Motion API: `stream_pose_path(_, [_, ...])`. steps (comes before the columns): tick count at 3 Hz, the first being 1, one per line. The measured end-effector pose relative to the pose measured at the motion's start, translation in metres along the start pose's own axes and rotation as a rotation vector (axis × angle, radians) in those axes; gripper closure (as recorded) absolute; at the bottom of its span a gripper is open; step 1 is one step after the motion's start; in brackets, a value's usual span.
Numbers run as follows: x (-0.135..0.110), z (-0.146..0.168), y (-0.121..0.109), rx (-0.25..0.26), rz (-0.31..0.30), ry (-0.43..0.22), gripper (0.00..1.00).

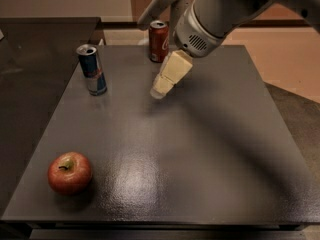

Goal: Knock redbull can over

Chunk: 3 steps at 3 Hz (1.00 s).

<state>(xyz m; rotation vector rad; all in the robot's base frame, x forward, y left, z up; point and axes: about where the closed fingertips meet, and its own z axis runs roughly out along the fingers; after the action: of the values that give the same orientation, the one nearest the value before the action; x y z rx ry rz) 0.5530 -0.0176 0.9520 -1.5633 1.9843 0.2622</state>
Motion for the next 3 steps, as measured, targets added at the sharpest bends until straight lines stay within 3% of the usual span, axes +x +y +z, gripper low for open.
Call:
stream_pose_path(1, [-0.024, 0.039, -0.014, 0.01, 0.076, -0.085, 0.0])
stream_pose_path(3, [-0.076, 0.087, -0.026, 0.015, 0.141, -0.28, 0.0])
